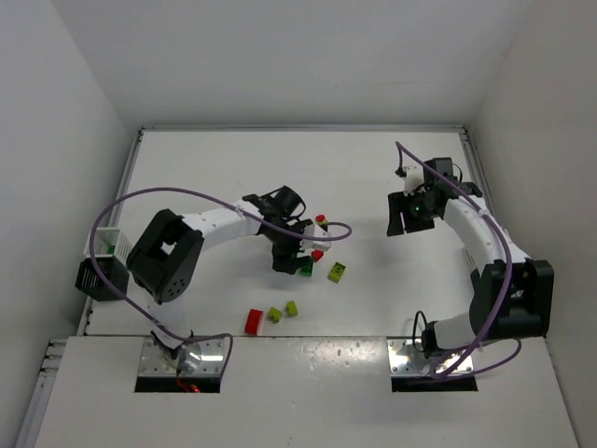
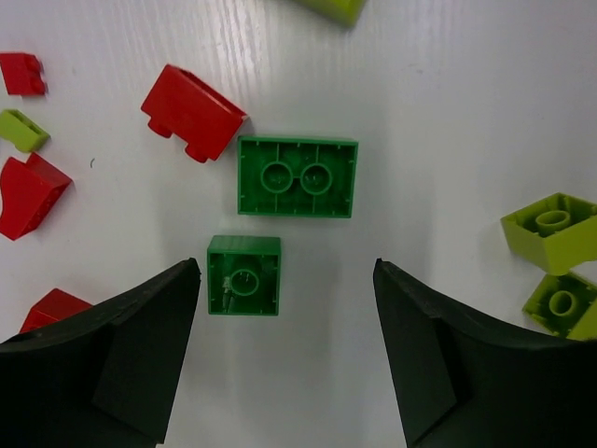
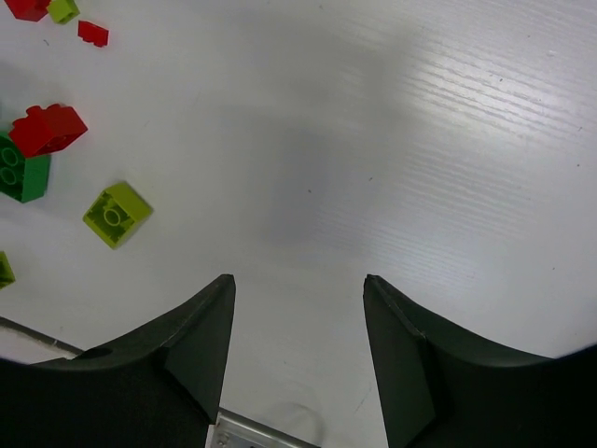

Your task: Sort the legos into containers by color

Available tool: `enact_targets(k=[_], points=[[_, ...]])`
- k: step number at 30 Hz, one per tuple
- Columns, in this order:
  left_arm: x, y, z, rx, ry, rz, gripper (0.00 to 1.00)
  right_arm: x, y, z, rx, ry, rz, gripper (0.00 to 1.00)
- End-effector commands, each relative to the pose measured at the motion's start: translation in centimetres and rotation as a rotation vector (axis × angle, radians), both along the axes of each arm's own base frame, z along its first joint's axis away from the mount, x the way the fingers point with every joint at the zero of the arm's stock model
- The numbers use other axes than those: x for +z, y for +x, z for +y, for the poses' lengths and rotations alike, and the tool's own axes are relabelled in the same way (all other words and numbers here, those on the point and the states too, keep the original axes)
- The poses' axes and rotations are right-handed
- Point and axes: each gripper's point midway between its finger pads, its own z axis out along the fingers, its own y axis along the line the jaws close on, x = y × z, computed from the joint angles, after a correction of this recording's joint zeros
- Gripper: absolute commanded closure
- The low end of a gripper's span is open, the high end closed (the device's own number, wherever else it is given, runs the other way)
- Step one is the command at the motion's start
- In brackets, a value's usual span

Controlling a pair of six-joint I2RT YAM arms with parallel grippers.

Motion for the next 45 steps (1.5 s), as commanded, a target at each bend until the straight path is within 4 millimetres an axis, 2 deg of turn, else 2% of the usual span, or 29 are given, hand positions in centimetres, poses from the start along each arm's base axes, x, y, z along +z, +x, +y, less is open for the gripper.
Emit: enact_targets(k=[1, 4, 8, 13, 18, 22, 23, 24, 26, 28, 31, 32, 33, 35, 36, 38, 39, 41, 42, 45], points=[[0.2, 2.0, 0.2, 0.009, 0.002, -0.056, 0.19, 0.5, -0.1, 0.8, 0.036, 0.053, -0.007, 0.42], [-0.8, 3.3, 1.0, 0.043, 0.021, -0.064, 0.19, 0.2, -0.6, 1.1, 0.065, 0.066, 0.013, 0.42], [-2.0, 4.4, 1.1, 0.052, 0.037, -0.082, 0.21, 0.0, -0.7, 1.1, 0.065, 0.067, 0.023, 0.42], [-2.5, 4.7, 0.9, 0.052, 0.039, -0.079, 0.3, -0.1, -0.6, 1.1, 0.065, 0.067, 0.032, 0.42], [-2.4, 4.5, 0.5, 0.069, 0.017, -0.059, 0.31, -0.1, -0.6, 1.1, 0.065, 0.067, 0.032, 0.42], [-2.4, 4.5, 0.5, 0.069, 0.017, -0.059, 0.48, -0.3, -0.7, 1.1, 0.064, 0.067, 0.041, 0.42], [-2.4, 4.5, 0.5, 0.069, 0.017, -0.059, 0.57, -0.3, -0.7, 1.1, 0.064, 0.067, 0.041, 0.42], [-2.3, 4.2, 0.5, 0.066, 0.012, -0.052, 0.61, -0.3, -0.7, 1.1, 0.064, 0.067, 0.041, 0.42], [-1.2, 3.9, 0.4, 0.077, -0.012, -0.056, 0.73, -0.3, -0.7, 1.1, 0.064, 0.067, 0.041, 0.42], [0.0, 4.0, 0.8, 0.123, -0.047, -0.04, 0.78, -0.3, -0.7, 1.1, 0.064, 0.067, 0.041, 0.42], [4.4, 4.0, 2.1, 0.248, -0.128, -0.004, 0.83, 0.0, -0.7, 1.4, 0.08, 0.082, 0.029, 0.42], [5.8, 4.5, 2.8, 0.308, -0.147, 0.0, 0.88, 0.0, -0.7, 1.4, 0.08, 0.082, 0.029, 0.42], [9.2, 5.6, 4.1, 0.403, -0.204, -0.013, 0.88, -0.2, -1.0, 1.7, 0.089, 0.082, 0.038, 0.42], [11.6, 5.6, 6.7, 0.505, -0.21, 0.011, 0.95, -0.2, -1.0, 1.7, 0.089, 0.082, 0.038, 0.42], [14.3, 6.6, 9.2, 0.601, -0.237, -0.028, 0.95, -0.5, -1.1, 2.1, 0.102, 0.093, 0.053, 0.42], [15.6, 5.8, 12.7, 0.696, -0.212, -0.015, 0.96, -0.2, -0.6, 2.3, 0.107, 0.104, 0.044, 0.42], [16.1, 6.3, 16.0, 0.777, -0.205, -0.03, 0.98, -0.5, -0.6, 2.5, 0.111, 0.114, 0.057, 0.42], [17.1, 4.8, 19.8, 0.861, -0.178, -0.044, 0.98, -0.2, -0.1, 2.5, 0.111, 0.114, 0.05, 0.42], [17.1, 4.7, 23.1, 0.952, -0.158, -0.056, 0.98, -0.4, -0.2, 2.7, 0.114, 0.124, 0.059, 0.42], [16.7, 2.5, 27.9, 1.042, -0.088, -0.042, 0.98, -0.7, -0.2, 2.9, 0.117, 0.133, 0.07, 0.42]])
